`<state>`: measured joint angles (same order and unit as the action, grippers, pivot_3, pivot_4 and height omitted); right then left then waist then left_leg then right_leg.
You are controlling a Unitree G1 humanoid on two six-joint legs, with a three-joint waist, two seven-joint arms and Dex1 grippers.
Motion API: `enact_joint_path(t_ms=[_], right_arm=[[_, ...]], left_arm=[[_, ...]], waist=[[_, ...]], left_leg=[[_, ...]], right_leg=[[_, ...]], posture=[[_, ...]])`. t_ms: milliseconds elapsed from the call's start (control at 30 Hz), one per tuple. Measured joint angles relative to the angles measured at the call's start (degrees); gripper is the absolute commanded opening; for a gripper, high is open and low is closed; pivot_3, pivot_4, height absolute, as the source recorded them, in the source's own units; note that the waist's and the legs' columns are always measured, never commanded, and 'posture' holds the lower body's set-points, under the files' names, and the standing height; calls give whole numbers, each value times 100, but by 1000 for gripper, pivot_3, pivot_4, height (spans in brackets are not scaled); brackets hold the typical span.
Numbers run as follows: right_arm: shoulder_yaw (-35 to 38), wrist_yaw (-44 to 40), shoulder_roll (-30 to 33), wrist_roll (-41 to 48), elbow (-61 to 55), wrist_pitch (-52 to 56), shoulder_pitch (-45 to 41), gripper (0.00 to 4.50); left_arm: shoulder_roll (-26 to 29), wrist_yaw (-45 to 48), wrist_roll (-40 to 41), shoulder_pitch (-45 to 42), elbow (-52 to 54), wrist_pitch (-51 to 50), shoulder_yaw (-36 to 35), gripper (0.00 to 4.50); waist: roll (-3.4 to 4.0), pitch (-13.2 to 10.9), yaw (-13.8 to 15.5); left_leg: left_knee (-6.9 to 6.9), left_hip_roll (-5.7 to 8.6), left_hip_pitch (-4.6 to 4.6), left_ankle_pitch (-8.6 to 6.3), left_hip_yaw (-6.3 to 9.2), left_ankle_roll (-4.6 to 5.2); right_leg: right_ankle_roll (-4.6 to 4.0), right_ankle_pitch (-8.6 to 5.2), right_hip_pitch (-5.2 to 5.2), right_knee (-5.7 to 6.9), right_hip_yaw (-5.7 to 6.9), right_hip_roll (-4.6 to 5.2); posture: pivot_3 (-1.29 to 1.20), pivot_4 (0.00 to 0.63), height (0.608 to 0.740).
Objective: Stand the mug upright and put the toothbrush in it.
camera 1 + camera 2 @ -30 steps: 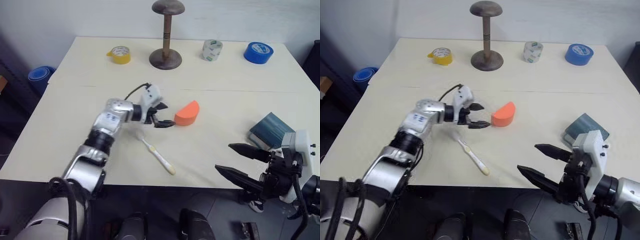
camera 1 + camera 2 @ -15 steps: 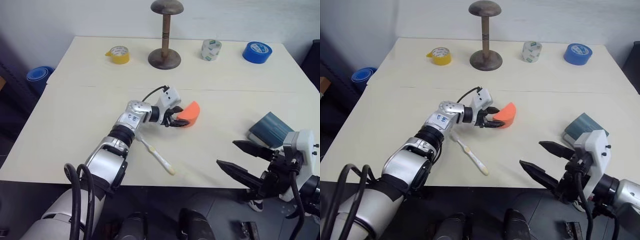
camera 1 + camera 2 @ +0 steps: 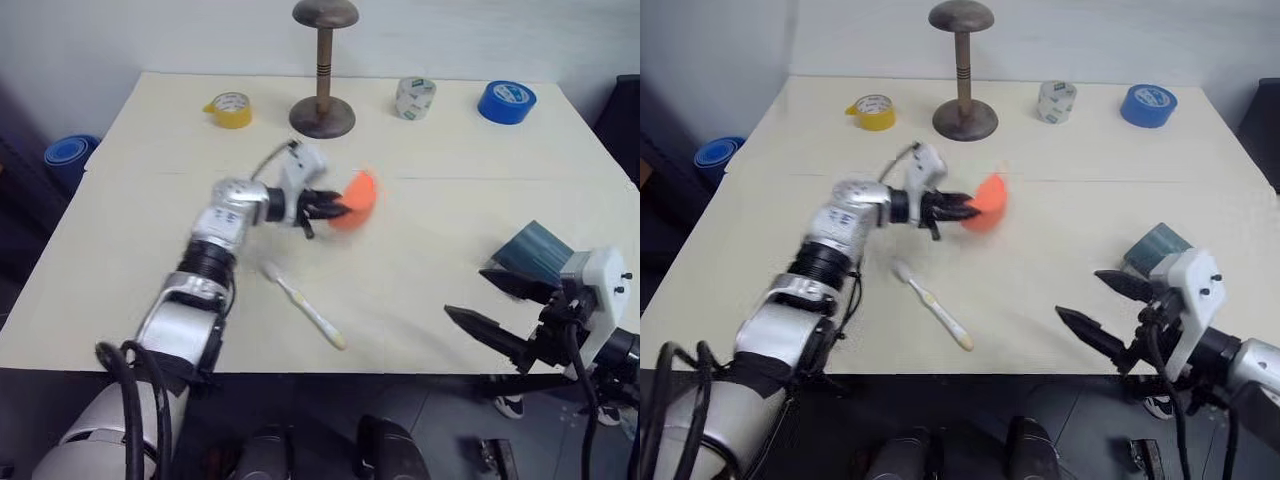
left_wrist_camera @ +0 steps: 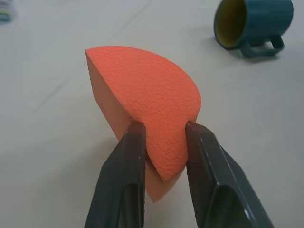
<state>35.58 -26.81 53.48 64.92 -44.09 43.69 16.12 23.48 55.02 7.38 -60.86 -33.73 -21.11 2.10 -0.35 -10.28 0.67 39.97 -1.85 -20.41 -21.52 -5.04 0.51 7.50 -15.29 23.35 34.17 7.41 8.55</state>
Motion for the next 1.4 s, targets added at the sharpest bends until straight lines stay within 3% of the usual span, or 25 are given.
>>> enact_joint_path(t_ms=[133,233,367,500,633,867,900,1033,1133,1267,1333,1400], right_arm=[[-471,-300,56,-176,354,-19,-683,4500],[-936,-537,73,-331,596,-15,-1180,4500],[-1584,-868,70,-581,883,-17,-1794,4500],[-2000,-1137,50,-809,1170,-16,-2247,4500],[-2240,-1426,33,-1029,1475,-14,-2549,4500],[-2263,-1641,33,-1181,1625,12,-2679,4500],[-2261,-1661,33,-1202,1627,14,-2659,4500],[-2248,-1738,34,-1311,1635,20,-2567,4500],[-2035,-1790,72,-1370,1686,36,-2319,4500],[-1829,-1702,108,-1563,1728,97,-2159,4500],[-1754,-1495,108,-1738,1729,179,-2087,4500],[-1710,-1203,110,-2000,1718,278,-1974,4500]], left_arm=[[1546,-260,393,1337,2313,-1632,-1043,923],[2133,-688,425,2724,3549,-2514,-1902,923],[2019,-1517,310,4260,4257,-3172,-2964,923],[1534,-2424,222,4555,4194,-3191,-3708,923],[1308,-3066,225,4557,3713,-2594,-4028,2060],[1310,-3364,413,4782,3554,-2250,-4074,4258],[1337,-3354,474,4921,3600,-2318,-4138,4477],[1662,-3028,818,5516,4142,-2778,-4444,4477],[2388,-2112,1500,6192,4727,-3358,-5390,4477],[3410,-905,2949,5852,4925,-4180,-6526,4477],[3760,-376,3756,5513,5027,-4480,-6386,4477],[3959,25,4586,5071,5434,-4613,-5707,4477]], waist=[[1,0,-109],[0,-1,-66],[-13,-2,88],[-29,3,171],[-32,5,163],[-33,5,75],[-33,5,61],[-36,6,15],[-45,6,-20],[-31,7,85],[-15,11,113],[-15,11,126]], left_leg=[[-2,-4,16,-5,1,-14],[7,-3,12,-8,6,-17],[17,5,4,-11,10,-15],[22,7,-1,-11,16,-15],[18,3,2,-16,5,-23],[14,-2,6,-19,-1,-27],[13,-4,8,-20,-4,-29],[11,-13,9,-24,-11,-35],[13,-26,8,-32,-13,-42],[21,-20,12,-32,-14,-42],[20,-11,13,-31,-16,-40],[20,-9,14,-31,-19,-41]], right_leg=[[1,0,20,38,-15,-3],[1,0,18,37,-21,-2],[0,0,12,21,-34,0],[0,0,12,20,-36,0],[0,0,18,27,-25,-1],[0,1,21,33,-17,-1],[0,0,24,35,-17,-1],[-1,0,34,46,-18,-4],[-9,-5,40,49,-16,-10],[-21,-11,29,38,-20,-7],[-27,-15,26,36,-26,-2],[-27,-15,27,39,-37,-2]], posture=[[0,150,740],[0,150,740],[0,150,740],[0,150,740],[0,150,740],[0,150,740],[0,150,740],[0,150,740],[0,150,740],[0,150,740],[0,150,740],[0,150,740]])
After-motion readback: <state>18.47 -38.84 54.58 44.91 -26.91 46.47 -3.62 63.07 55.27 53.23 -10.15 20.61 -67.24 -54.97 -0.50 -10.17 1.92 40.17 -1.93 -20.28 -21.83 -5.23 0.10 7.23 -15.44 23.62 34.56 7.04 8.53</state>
